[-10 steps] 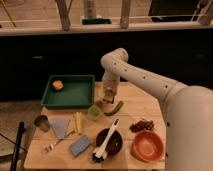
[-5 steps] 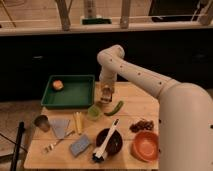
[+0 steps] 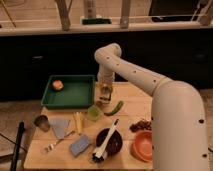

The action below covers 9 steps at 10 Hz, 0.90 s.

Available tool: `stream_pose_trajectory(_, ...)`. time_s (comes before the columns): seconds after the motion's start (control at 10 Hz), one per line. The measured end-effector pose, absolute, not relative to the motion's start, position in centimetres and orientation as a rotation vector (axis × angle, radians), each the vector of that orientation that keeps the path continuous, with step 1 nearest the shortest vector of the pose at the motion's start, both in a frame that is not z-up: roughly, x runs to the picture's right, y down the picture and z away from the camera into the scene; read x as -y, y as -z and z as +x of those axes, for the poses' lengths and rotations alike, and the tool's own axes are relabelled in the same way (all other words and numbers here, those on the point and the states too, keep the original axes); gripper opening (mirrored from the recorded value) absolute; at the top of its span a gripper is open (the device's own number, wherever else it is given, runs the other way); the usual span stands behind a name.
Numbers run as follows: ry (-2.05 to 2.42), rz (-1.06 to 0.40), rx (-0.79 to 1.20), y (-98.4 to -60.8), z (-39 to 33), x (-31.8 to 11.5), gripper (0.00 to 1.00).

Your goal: Place eraser in paper cup

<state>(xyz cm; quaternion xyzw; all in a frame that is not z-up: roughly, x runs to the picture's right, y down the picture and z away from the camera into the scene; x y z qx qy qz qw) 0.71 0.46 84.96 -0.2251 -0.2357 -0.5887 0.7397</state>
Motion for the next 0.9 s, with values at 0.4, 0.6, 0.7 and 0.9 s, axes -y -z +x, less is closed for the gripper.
stream_pose_trajectory(0.4,1.294,-0.504,0.522,-85.38,0.91,-0.30,0.00)
stream_pose_trajectory(0.6,1.299,-0.504,0.527,-85.52,0.65,-0.21,0.00)
stream_pose_trajectory(0.7,1.302,-0.504,0.531,-85.58,0.51,-0.17,0.00)
stream_pose_trajectory(0.9,1.301,-0.507,0.538,-85.70,0.55,-0.10,0.10)
